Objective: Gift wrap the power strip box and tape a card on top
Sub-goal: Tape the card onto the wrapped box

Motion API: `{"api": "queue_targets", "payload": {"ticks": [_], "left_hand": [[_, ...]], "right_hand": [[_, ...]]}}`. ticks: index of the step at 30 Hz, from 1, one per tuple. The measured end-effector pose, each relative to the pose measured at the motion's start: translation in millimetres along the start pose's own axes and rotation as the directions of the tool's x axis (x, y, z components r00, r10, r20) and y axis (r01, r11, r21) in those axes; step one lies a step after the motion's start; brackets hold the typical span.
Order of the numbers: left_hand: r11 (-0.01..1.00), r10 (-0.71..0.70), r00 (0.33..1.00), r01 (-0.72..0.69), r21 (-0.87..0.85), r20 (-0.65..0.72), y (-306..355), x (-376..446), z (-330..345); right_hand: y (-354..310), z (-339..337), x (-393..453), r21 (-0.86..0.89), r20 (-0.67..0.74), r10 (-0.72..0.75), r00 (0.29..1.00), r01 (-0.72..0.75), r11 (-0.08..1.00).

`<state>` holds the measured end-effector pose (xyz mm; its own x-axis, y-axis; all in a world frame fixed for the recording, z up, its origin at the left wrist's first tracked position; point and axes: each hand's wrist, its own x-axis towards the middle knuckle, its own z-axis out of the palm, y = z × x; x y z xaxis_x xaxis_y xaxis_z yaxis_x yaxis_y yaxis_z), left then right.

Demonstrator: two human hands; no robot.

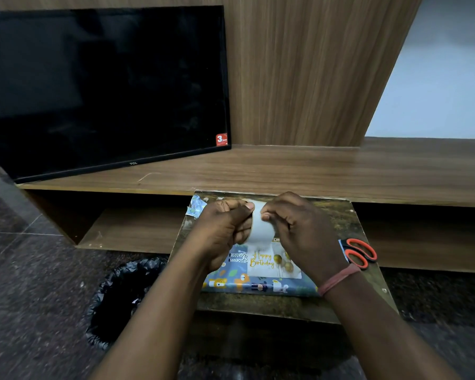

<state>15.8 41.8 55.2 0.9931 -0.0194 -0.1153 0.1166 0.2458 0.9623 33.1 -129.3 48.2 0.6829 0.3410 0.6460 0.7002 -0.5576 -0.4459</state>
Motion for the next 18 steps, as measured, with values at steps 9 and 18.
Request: {"api": "queue_targets", "payload": {"ticks": [9,18], "left_hand": [[0.990,0.025,0.983,0.001,-0.142,0.182,7.7,-6.5,3.2],[0.530,0.428,0.892,-0.376,0.761,0.143,-17.1,-5.9,11.5]], "right_hand": [[0.2,0.1,1.0,-0.095,-0.006,0.060,0.998,-0.060,0.994],[0.6,6.7,2.7,0.093,-0.035,0.333,0.942,-0.329,0.940]]}}
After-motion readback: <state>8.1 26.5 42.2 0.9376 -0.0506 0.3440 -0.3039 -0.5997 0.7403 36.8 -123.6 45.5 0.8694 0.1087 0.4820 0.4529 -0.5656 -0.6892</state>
